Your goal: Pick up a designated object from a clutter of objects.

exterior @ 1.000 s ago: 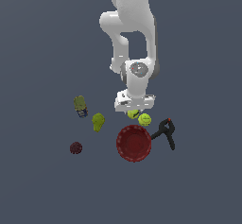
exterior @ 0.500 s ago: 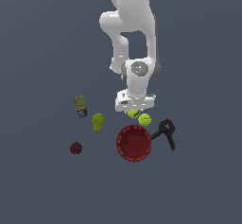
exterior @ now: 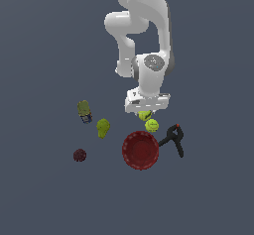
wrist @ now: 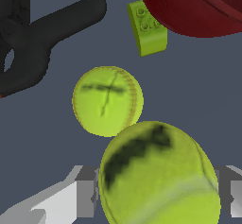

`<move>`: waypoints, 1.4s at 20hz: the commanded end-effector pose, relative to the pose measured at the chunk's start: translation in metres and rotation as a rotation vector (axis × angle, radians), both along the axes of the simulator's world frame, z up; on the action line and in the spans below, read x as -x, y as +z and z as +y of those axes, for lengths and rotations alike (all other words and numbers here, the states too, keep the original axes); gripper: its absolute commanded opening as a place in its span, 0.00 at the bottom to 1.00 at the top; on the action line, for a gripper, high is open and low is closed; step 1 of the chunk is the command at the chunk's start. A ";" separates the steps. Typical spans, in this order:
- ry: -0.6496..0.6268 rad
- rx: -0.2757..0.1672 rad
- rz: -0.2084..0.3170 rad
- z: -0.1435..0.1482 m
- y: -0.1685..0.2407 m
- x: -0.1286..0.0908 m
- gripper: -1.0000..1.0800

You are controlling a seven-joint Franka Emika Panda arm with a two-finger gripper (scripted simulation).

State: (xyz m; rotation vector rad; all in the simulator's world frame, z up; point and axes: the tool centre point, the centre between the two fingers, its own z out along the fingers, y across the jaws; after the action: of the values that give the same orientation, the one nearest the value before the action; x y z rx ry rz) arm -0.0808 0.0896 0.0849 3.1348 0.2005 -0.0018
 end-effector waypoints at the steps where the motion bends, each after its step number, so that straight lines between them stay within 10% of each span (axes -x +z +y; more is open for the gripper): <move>1: 0.001 0.000 -0.002 0.009 0.017 -0.002 0.00; 28: 0.001 0.000 -0.001 0.126 0.253 -0.030 0.00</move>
State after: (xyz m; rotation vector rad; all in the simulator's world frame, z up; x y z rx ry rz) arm -0.0520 0.2103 0.3264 3.1346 0.2025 -0.0001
